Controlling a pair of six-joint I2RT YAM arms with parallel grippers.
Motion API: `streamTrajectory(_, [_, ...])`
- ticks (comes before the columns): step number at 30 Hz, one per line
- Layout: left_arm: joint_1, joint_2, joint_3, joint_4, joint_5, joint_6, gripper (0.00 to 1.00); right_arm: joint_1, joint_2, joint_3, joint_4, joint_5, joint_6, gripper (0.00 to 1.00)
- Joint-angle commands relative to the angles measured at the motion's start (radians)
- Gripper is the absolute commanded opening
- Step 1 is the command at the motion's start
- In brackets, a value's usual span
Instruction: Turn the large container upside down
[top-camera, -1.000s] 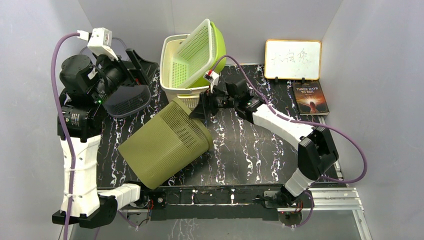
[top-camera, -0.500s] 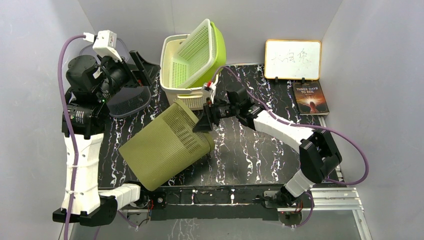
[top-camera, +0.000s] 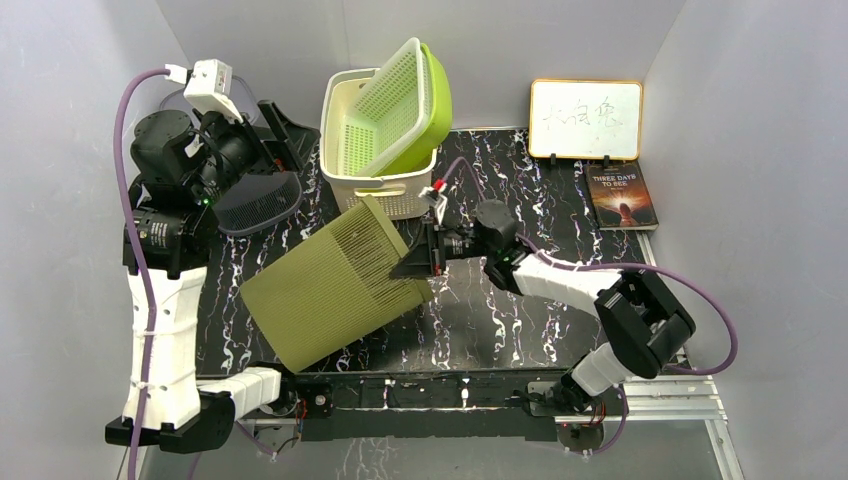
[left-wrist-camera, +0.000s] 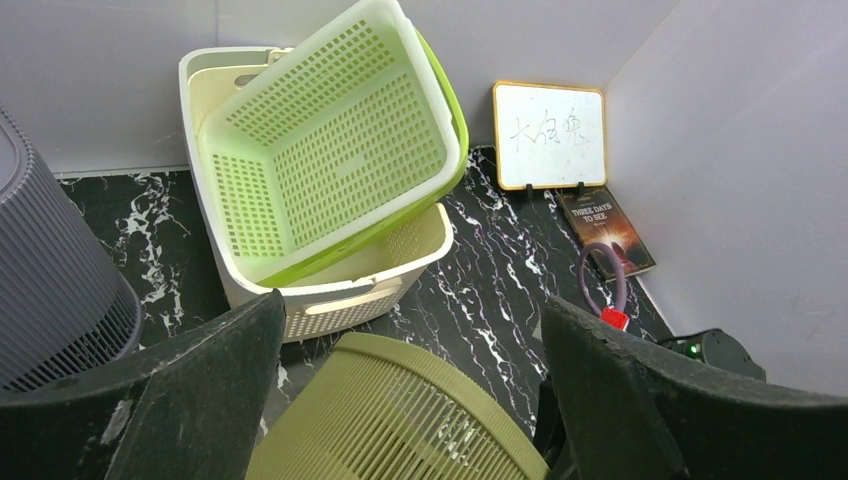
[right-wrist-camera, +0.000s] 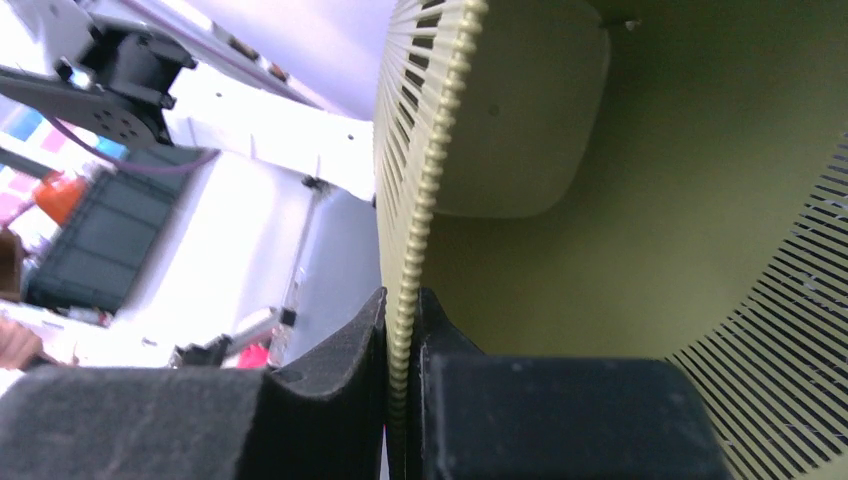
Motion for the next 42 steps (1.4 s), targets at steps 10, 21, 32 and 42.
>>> streamTrajectory(10, [-0.002,-0.003,0.117,-0.019,-0.001,-0.003,0.98,-0.040,0.139,-0.099,1.208,0.395,0.689,0.00])
streamTrajectory(21, [-0.002,0.009,0.119,-0.029,-0.013,0.015,0.98,0.083,0.311,-0.012,1.211,0.606,0.627,0.00])
streamTrajectory(32, [-0.002,0.030,0.164,-0.062,-0.028,0.035,0.98,0.215,0.443,0.148,1.212,0.768,0.652,0.00])
streamTrajectory(42, [-0.002,0.008,0.137,-0.072,-0.042,0.048,0.98,0.167,0.420,-0.125,1.212,0.823,0.687,0.00])
